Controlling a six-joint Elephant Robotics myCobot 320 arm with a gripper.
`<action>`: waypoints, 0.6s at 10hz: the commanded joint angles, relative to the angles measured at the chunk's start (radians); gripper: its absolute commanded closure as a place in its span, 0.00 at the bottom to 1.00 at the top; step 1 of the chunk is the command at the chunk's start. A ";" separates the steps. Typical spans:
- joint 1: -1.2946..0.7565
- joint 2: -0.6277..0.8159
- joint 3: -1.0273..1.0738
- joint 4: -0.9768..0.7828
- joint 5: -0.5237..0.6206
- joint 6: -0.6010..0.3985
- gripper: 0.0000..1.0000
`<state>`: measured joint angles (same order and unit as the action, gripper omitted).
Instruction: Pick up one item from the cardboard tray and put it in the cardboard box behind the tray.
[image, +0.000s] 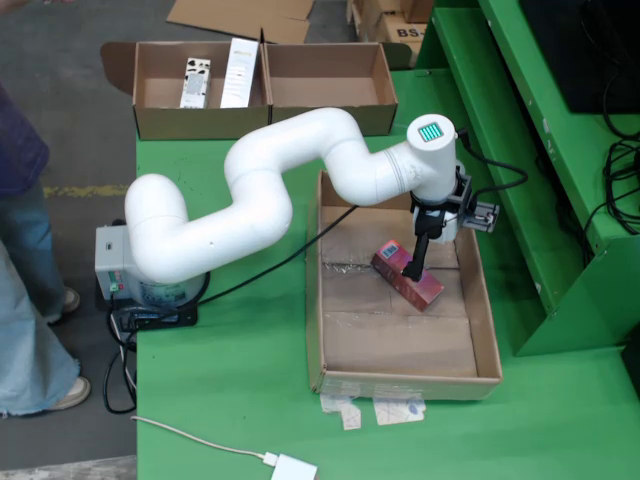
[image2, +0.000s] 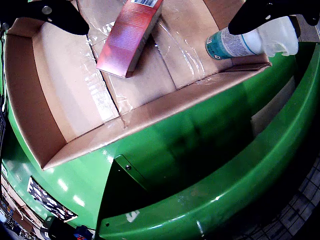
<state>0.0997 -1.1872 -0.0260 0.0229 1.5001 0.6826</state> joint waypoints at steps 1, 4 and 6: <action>0.046 -0.198 0.026 0.490 -0.539 -0.072 0.00; 0.000 -0.194 0.026 0.489 -0.419 -0.054 0.00; -0.060 -0.153 0.026 0.359 -0.145 -0.013 0.00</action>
<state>0.0935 -1.3835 -0.0276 0.1977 1.3114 0.6334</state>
